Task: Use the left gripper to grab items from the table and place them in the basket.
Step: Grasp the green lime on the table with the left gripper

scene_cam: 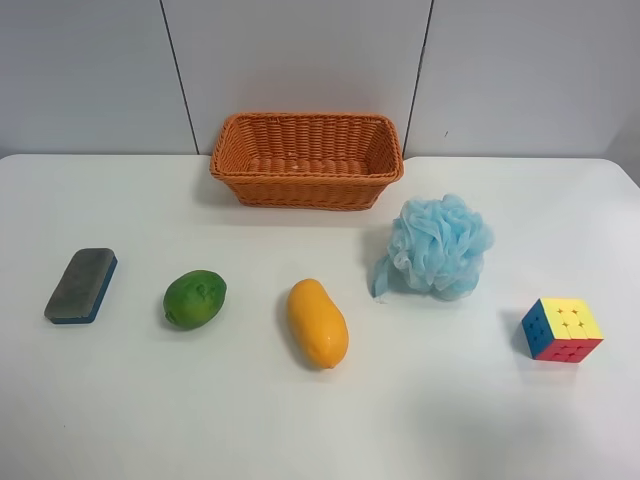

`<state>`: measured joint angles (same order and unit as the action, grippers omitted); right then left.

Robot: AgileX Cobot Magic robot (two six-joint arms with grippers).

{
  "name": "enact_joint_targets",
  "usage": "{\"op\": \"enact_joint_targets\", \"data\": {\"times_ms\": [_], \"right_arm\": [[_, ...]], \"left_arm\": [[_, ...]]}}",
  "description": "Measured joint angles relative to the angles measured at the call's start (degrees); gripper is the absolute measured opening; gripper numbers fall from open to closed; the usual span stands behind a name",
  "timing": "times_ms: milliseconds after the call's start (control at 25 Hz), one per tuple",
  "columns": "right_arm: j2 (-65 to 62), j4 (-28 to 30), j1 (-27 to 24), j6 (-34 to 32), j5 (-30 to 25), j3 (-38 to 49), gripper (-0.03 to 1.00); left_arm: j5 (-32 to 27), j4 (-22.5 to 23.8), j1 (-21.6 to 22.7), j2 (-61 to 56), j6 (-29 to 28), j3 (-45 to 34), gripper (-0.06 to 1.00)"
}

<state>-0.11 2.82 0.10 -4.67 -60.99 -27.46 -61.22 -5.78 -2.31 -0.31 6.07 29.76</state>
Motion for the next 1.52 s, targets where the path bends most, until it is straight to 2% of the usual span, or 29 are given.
{"op": "enact_joint_targets", "data": {"times_ms": [1040, 1240, 1520], "right_arm": [[0.0, 0.0, 0.0, 0.0, 0.0, 0.0, 0.99], [0.0, 0.0, 0.0, 0.0, 0.0, 0.0, 0.99], [0.0, 0.0, 0.0, 0.0, 0.0, 0.0, 0.99]], "left_arm": [[0.02, 0.18, 0.0, 0.53, 0.0, 0.12, 0.99], [-1.68, 0.18, 0.0, 10.04, 0.0, 6.35, 0.99], [-6.98, 0.46, 0.0, 35.36, 0.02, 20.63, 0.99]]}}
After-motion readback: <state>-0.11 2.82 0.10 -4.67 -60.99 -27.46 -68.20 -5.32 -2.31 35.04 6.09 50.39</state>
